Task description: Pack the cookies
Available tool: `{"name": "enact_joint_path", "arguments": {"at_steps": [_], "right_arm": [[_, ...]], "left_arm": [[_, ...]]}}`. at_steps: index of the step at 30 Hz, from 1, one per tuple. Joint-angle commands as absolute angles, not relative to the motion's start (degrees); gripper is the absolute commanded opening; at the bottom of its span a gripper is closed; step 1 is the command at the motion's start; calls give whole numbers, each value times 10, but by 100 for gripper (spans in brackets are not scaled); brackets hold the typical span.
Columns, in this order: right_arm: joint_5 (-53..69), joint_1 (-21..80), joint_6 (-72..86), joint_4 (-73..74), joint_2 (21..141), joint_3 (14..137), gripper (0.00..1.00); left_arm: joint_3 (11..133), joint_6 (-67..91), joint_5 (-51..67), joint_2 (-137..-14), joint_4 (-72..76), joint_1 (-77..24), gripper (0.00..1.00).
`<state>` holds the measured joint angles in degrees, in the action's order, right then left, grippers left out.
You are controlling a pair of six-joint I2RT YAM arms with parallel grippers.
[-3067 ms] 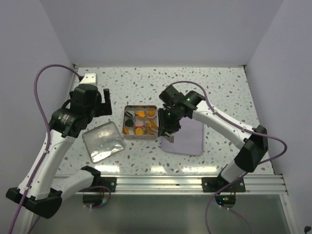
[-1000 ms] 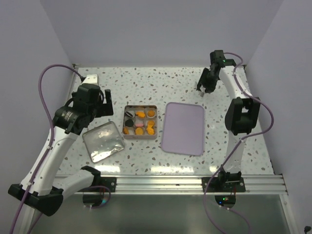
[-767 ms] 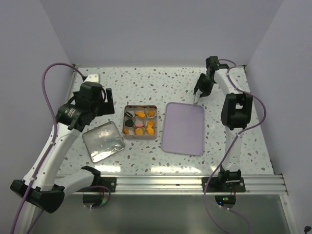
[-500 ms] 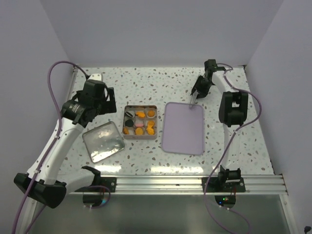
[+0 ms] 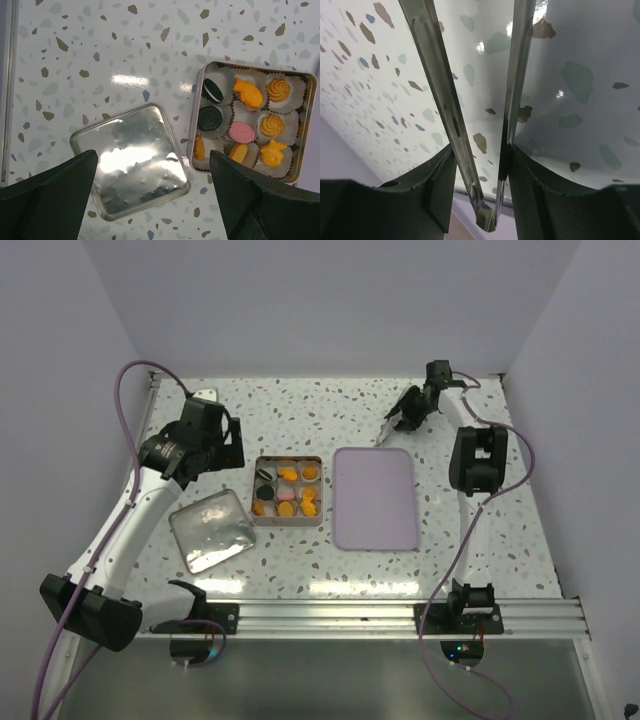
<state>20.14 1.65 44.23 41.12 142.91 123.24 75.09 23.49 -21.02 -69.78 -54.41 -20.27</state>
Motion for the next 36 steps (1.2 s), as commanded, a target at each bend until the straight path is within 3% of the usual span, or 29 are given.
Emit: {"name": "enact_joint_path", "arguments": {"at_steps": [1,6,15,24,30,36], "right_arm": [[252,10,517,353,1461,1245,47],[238,11,554,313,1458,1223,47],[171,22,498,344,1401,1139,70],[153,23,462,355,1329,1085,86],[163,37,438,344,1227,1023,95],[160,54,400,347,1085,935,98]], "left_arm": [[759,243,-205,-687,-519,-198,100],[761,240,-208,-677,-527,-198,100],[738,243,-209,-646,-529,-194,100],[735,250,-207,-619,-535,-194,100],[724,267,-200,-592,-542,-194,100],[698,277,-189,-570,-545,-194,100]]}}
